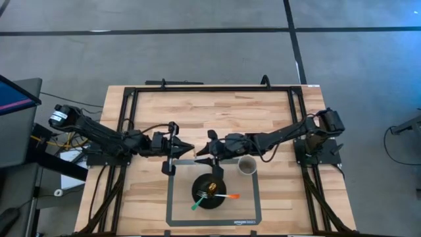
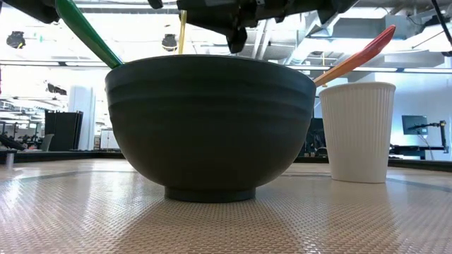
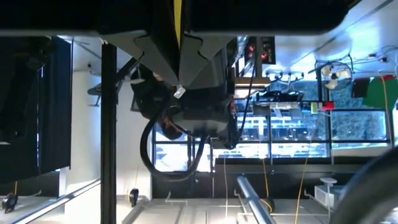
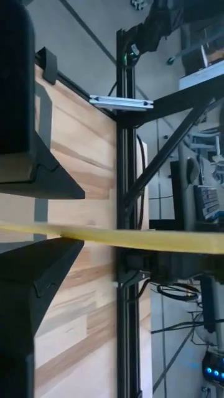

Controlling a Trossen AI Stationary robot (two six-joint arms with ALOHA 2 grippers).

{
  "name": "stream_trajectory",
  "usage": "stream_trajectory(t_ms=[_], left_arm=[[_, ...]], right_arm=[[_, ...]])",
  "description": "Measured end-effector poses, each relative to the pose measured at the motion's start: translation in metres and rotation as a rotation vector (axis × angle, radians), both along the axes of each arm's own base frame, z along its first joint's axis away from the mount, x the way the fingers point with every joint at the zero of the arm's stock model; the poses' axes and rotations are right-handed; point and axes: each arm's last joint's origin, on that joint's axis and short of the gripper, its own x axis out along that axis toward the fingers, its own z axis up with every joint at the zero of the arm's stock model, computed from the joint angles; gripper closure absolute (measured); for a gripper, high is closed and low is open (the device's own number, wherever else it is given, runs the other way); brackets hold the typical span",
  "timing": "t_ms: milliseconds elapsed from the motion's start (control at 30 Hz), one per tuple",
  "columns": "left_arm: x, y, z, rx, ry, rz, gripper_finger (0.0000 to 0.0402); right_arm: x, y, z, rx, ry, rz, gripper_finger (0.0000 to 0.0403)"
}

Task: Pick & Place Utensil
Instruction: Put the yellow straw into the the white cup

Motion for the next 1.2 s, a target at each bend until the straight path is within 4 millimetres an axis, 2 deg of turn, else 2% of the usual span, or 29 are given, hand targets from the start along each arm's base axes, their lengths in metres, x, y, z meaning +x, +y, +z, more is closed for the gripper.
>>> stream_trajectory(t_ms=[400, 700, 933, 1200], left_arm=[[-0.0006, -0.0008, 0.0007, -0.004, -0.007, -0.006, 0.0394], [-0.0005, -0.0009, 0.0006, -0.007, -0.005, -0.007, 0.0394], [0.0001, -0.0011, -0.001, -0.008, 0.014, -0.01, 0.0391], [0.0004, -0.0012, -0.0022, -0.026, 0.028, -0.017, 0.0353]], right_arm=[[-0.0011, -0.0006, 0.0007, -0.014, 0.007, 0.001, 0.0319], [-0.0009, -0.0009, 0.0007, -0.02, 0.005, 0.001, 0.0396], [-0.0008, -0.0029, -0.0004, -0.021, 0.016, -0.004, 0.0396], [-0.0016, -0.0033, 0.0021, -0.018, 0.009, -0.005, 0.04]])
